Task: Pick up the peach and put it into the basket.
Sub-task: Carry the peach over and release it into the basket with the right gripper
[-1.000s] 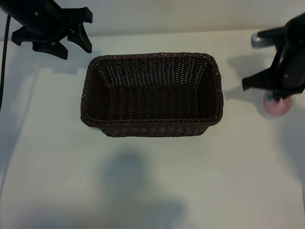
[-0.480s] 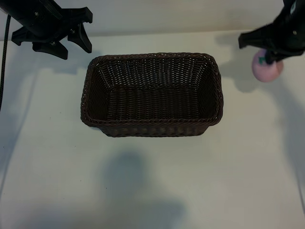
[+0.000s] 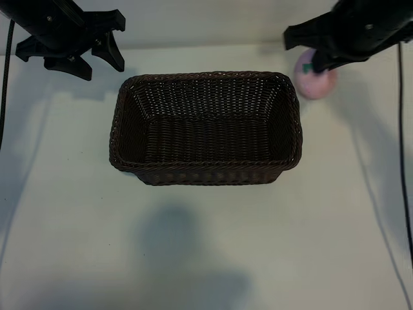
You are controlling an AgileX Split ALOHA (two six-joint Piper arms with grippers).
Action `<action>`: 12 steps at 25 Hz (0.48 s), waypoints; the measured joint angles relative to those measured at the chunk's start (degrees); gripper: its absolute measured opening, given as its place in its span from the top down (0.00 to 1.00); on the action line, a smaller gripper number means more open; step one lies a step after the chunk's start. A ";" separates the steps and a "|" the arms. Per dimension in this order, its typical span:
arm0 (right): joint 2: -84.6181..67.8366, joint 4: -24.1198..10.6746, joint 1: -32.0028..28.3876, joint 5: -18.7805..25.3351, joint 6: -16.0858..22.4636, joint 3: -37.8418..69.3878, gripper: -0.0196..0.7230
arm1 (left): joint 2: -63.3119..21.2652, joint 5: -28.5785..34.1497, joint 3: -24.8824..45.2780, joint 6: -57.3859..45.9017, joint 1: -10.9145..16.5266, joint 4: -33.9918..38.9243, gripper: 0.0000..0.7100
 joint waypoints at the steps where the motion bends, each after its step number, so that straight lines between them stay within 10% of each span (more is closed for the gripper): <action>1: 0.52 0.00 0.91 0.00 0.00 -0.44 0.92 | 0.00 0.00 0.00 0.00 0.00 0.00 0.24; 12: 6.42 -3.32 7.37 -0.08 -1.49 -4.25 0.92 | 0.00 0.00 0.00 0.00 0.00 0.00 0.24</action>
